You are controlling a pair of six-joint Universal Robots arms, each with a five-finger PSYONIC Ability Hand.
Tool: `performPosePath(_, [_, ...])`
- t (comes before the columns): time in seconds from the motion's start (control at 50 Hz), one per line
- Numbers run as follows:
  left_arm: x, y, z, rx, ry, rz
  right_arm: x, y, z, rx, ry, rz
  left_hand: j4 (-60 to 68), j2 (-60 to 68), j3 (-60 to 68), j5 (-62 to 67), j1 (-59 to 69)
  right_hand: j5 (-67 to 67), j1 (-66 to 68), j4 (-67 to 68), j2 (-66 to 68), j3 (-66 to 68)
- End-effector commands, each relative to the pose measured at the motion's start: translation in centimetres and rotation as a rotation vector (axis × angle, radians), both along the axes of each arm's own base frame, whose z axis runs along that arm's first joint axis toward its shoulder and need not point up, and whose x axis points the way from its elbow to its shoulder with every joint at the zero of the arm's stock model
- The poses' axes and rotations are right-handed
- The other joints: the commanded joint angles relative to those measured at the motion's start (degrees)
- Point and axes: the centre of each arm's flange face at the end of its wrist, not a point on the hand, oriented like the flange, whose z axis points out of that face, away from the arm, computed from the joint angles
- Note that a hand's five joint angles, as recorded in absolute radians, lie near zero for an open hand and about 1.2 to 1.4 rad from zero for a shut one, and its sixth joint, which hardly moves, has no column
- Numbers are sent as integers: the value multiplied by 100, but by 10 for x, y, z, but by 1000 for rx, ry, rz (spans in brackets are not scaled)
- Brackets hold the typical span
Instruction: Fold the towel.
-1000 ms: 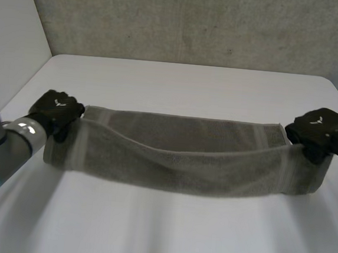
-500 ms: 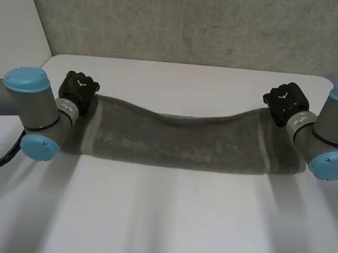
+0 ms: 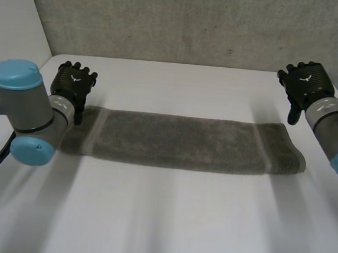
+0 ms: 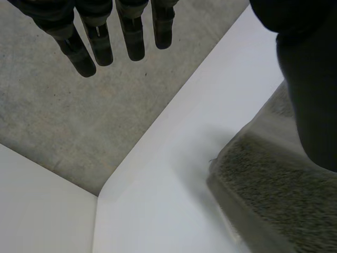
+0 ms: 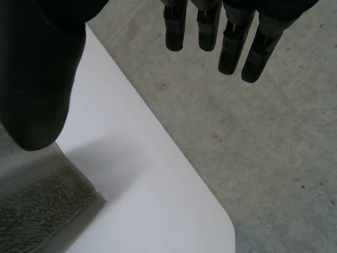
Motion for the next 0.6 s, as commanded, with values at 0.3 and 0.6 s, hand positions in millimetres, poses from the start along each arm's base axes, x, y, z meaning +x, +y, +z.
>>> performPosePath(0.3, [4, 86, 5, 74, 212, -157, -35, 56, -68, 435, 5, 39, -271, -249, -177, -1055, -305, 1031, 1053, 883, 956, 947])
performPosePath(0.6, [4, 86, 3, 79, 214, -156, -46, 27, -100, 387, -13, 23, -271, -249, -177, -1055, -305, 2278, 2300, 2130, 2203, 2193])
